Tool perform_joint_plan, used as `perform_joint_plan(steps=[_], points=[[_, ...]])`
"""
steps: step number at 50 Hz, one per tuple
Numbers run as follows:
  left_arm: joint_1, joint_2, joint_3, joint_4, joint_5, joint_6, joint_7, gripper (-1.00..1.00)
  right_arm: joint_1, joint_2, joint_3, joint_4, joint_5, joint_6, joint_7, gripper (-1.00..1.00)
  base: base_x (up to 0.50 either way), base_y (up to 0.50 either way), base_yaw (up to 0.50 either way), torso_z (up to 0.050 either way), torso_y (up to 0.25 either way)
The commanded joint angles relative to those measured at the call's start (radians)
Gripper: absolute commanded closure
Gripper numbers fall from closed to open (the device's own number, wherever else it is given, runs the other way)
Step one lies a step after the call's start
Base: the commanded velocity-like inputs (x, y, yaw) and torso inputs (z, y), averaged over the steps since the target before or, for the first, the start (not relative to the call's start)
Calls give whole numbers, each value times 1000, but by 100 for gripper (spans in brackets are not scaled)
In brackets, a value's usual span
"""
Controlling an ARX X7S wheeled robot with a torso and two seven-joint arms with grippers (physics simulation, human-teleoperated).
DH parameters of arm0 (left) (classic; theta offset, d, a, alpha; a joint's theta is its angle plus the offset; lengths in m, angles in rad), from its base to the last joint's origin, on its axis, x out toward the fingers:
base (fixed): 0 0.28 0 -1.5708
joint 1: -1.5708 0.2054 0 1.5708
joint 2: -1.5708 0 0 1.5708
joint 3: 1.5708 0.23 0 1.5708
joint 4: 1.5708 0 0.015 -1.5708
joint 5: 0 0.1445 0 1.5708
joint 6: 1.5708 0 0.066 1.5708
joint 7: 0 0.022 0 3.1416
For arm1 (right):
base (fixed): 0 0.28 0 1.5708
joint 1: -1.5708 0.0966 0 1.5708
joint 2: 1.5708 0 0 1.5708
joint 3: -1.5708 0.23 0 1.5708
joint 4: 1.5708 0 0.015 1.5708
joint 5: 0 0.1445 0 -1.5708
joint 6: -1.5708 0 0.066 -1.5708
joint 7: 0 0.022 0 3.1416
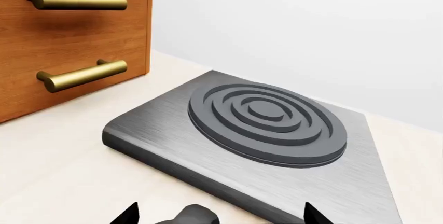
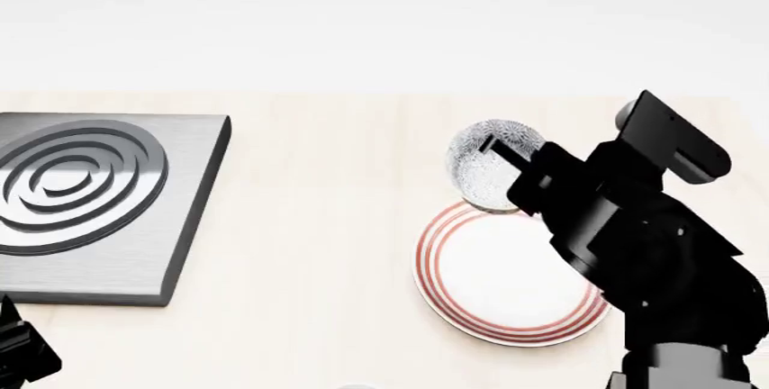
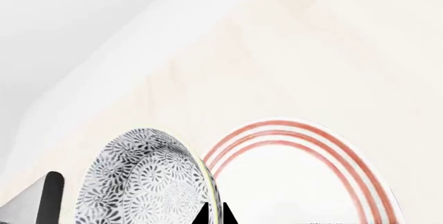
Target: Pick the akita bowl between the plate and the ramekin and place it on the plate.
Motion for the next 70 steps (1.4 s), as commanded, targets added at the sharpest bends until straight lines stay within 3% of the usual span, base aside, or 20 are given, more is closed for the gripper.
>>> perform_joint_plan(steps=[1, 5, 32, 54, 70], points=[[-1, -1, 3, -2, -1, 3, -1, -100, 87, -23, 2, 220, -34, -123, -57, 100, 0, 0, 0, 0, 0], [-1, -2, 3, 2, -3, -1, -3, -100, 125, -35, 14, 323, -51, -191, -62, 100, 0, 0, 0, 0, 0], [-2, -5, 8, -2, -8, 3, -5, -100, 84, -65, 319, 327, -282, -201, 11, 100, 0, 0, 0, 0, 0], [-5, -6, 12, -11, -8, 10, -7, -100, 57, -86, 609, 327, -528, -217, 0, 100, 0, 0, 0, 0, 0], [-1, -12, 13, 0, -15, 5, -11, -100, 48, -102, 745, 327, -650, -228, -13, 100, 0, 0, 0, 0, 0]])
